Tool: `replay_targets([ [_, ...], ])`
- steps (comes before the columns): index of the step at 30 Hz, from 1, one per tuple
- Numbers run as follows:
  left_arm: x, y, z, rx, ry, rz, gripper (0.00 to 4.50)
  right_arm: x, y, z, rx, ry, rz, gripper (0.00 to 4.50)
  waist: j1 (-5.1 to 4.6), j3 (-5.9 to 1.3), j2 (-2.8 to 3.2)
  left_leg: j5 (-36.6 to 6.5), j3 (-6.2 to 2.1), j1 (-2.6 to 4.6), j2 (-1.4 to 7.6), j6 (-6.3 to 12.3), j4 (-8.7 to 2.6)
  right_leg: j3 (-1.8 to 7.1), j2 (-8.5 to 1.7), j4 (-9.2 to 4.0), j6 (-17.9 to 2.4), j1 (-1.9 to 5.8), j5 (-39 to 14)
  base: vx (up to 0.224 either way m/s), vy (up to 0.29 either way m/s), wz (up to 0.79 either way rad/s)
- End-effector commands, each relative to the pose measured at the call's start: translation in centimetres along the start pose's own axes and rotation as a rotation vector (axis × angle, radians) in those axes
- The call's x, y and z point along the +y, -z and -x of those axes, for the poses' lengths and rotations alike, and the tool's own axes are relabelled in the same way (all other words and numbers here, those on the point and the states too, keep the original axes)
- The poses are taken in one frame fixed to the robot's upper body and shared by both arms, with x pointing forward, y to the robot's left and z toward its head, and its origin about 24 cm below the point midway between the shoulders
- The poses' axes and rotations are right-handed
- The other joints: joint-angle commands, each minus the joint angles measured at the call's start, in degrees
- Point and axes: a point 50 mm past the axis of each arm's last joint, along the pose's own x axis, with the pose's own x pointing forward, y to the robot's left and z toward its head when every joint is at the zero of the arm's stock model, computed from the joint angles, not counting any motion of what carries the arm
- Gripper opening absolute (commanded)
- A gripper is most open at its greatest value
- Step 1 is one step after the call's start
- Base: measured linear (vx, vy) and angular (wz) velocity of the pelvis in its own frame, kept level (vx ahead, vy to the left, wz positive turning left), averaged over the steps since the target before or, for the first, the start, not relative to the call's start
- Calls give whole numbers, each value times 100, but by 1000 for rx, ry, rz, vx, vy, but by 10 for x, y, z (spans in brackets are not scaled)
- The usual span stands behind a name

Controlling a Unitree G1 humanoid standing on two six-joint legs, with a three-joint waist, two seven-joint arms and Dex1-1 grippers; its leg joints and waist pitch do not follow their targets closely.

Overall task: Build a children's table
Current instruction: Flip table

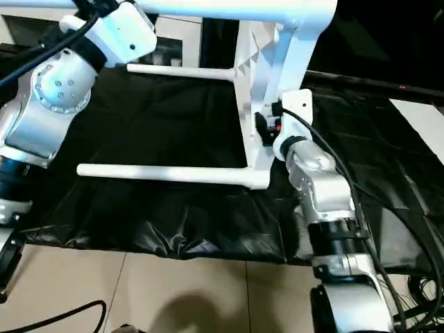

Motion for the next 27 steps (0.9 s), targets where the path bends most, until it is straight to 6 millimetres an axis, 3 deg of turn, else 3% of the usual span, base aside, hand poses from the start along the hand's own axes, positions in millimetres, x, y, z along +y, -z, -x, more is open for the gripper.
replay_targets([
  [1, 5, 3, -2, 12, -11, 17, 330, 3, 5, -3, 16, -25, 11, 242, 21, -426, 184, -852, -79, 233, 101, -572, -370, 166, -271, -322, -1032, 205, 607, 0, 0, 0],
  [8, 1, -4, -3, -15, 16, 100, 288, 1, 0, -7, -30, -25, 43, 226, 35, -421, 175, -775, -65, 223, 103, -481, -364, 169, -286, -322, -1091, 205, 550, 0, 0, 0],
  [13, 4, 1, 0, 13, -32, 315, 276, -12, -23, -8, -107, -12, 128, 221, 59, -414, 155, -614, -34, 210, 87, -329, -350, 174, -276, -318, -1174, 214, 601, 0, 0, 0],
  [14, 4, 3, 1, 24, -39, 338, 276, -15, -30, -7, -126, -6, 147, 221, 60, -417, 130, -617, -22, 195, 76, -262, -338, 178, -271, -323, -1187, 226, 563, 0, 0, 0],
  [16, 4, 6, 4, 39, -55, 403, 275, -20, -41, -7, -159, -2, 183, 219, 86, -420, 139, -464, -5, 166, 68, -56, -319, 189, -294, -315, -1189, 239, 586, 0, 0, 0],
  [19, 9, 10, 8, 57, -102, 496, 275, -27, -64, -5, -219, 2, 223, 217, 108, -452, 165, -160, 6, 146, 60, 151, -284, 185, -275, -282, -1237, 245, 843, 0, 0, 0],
  [21, 17, 17, 16, 89, -176, 616, 275, -38, -102, 0, -322, 31, 264, 217, 124, -449, 183, -72, 15, 138, 56, 236, -273, 180, -263, -269, -1267, 231, 941, 0, 0, 0],
  [22, 19, 20, 20, 101, -204, 655, 275, -41, -114, 2, -358, 41, 269, 217, 137, -474, 136, 29, 27, 122, 42, 305, -240, 181, -243, -246, -1308, 248, 1066, 0, 0, 0],
  [23, 22, 23, 23, 112, -230, 685, 275, -44, -127, 5, -394, 47, 264, 217, 170, -479, 161, 131, 37, 107, 37, 419, -221, 186, -241, -232, -1321, 222, 1194, 0, 0, 0],
  [27, 25, 30, 33, 148, -279, 743, 275, -42, -152, 10, -472, 4, 266, 216, 201, -449, 218, -37, 38, 109, 64, 453, -219, 175, -243, -253, -1320, 170, 923, 0, 0, 0],
])
